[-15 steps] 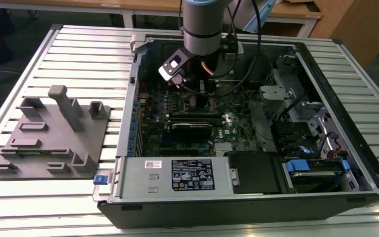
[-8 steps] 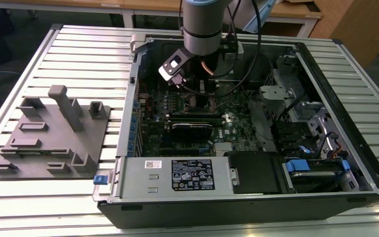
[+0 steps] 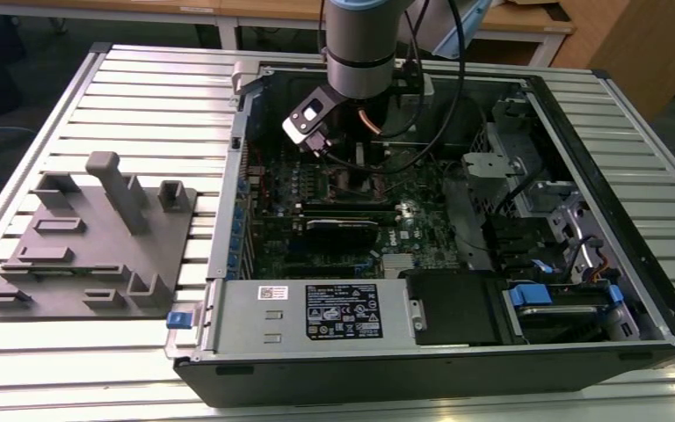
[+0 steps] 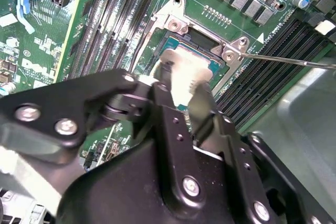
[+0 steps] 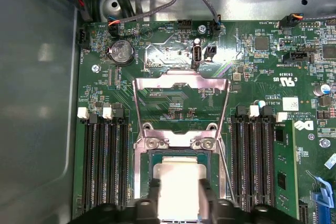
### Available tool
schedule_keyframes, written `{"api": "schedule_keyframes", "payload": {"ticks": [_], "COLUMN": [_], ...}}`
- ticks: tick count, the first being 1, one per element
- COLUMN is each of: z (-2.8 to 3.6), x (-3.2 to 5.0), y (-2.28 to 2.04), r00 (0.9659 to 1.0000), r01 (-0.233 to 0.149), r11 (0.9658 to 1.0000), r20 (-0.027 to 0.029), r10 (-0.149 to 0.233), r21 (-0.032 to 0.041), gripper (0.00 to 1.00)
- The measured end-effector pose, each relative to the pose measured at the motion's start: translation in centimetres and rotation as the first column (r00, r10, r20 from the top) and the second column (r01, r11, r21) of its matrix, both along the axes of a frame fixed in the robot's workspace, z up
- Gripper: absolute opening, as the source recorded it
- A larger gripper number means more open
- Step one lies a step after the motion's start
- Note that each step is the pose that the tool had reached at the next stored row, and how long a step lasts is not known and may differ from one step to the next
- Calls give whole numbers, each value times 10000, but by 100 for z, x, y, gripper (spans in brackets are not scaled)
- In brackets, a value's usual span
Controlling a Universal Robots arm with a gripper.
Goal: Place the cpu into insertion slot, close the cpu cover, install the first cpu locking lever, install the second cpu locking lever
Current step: 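Place the cpu into insertion slot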
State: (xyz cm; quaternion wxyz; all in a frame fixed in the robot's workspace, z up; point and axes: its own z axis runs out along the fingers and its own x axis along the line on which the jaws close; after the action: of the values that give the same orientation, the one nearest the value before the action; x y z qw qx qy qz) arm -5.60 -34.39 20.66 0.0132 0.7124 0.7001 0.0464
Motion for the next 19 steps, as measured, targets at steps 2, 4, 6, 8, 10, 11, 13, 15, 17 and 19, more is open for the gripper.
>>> {"api": "schedule_keyframes", "payload": {"ticks": [2, 4, 6, 8, 10, 11, 13, 15, 17, 19], "z": [0, 0, 0, 0, 0, 0, 0, -1, -2, -2], "x": [0, 0, 0, 0, 0, 0, 0, 3, 7, 6], "y": [0, 0, 0, 0, 0, 0, 0, 0, 0, 0], "r00": [10000, 10000, 10000, 10000, 10000, 10000, 10000, 9999, 9991, 9990], "r01": [-1, 1, 0, 1, 1, 1, 2, 0, 2, 3], "r11": [10000, 10000, 10000, 10000, 10000, 10000, 10000, 10000, 10000, 10000], "r20": [1, 1, 0, 0, 1, 0, -3, -170, -435, -440], "r10": [1, -1, 0, -1, -1, -1, -2, 0, -2, -3], "r21": [1, 0, 0, 0, 1, 0, 0, 1, -1, -1], "gripper": [36, 30, 18, 12, 11, 11, 11, 11, 11, 11]}}
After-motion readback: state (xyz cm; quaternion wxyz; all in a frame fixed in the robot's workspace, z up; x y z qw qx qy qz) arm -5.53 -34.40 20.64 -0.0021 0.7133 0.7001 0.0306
